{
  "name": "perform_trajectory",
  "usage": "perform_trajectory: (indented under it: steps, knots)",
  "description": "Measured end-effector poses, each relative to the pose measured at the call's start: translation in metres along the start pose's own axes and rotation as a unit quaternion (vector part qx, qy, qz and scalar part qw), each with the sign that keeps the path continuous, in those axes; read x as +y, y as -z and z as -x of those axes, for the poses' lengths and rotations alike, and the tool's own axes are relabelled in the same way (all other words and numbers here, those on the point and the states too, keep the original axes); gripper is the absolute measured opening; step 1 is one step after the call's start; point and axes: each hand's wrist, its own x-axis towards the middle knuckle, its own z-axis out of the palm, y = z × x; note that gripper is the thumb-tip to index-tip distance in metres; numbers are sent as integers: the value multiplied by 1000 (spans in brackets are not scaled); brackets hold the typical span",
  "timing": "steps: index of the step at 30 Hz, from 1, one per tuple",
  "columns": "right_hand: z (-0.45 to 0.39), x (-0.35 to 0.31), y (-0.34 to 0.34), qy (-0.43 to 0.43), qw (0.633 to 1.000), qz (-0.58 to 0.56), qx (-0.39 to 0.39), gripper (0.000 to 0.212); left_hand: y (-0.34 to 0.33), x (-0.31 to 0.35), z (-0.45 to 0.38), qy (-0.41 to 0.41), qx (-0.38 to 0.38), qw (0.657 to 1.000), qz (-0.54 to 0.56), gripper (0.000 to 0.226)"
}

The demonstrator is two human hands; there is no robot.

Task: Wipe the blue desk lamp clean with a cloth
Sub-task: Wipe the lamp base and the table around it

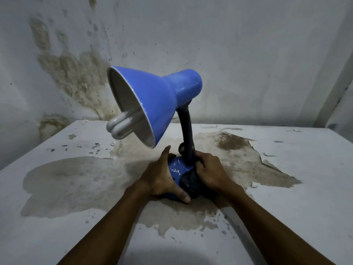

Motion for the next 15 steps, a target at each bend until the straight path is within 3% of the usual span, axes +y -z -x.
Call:
perform_trajectory:
  steps: [6,15]
  knots:
    - [39,-3,-2,-11,997,59,42,29,-3,0,1,-12,16,1000,11,166]
    - [81,-16,-7,11,993,114,4,41,-9,1,2,-15,25,999,44,157]
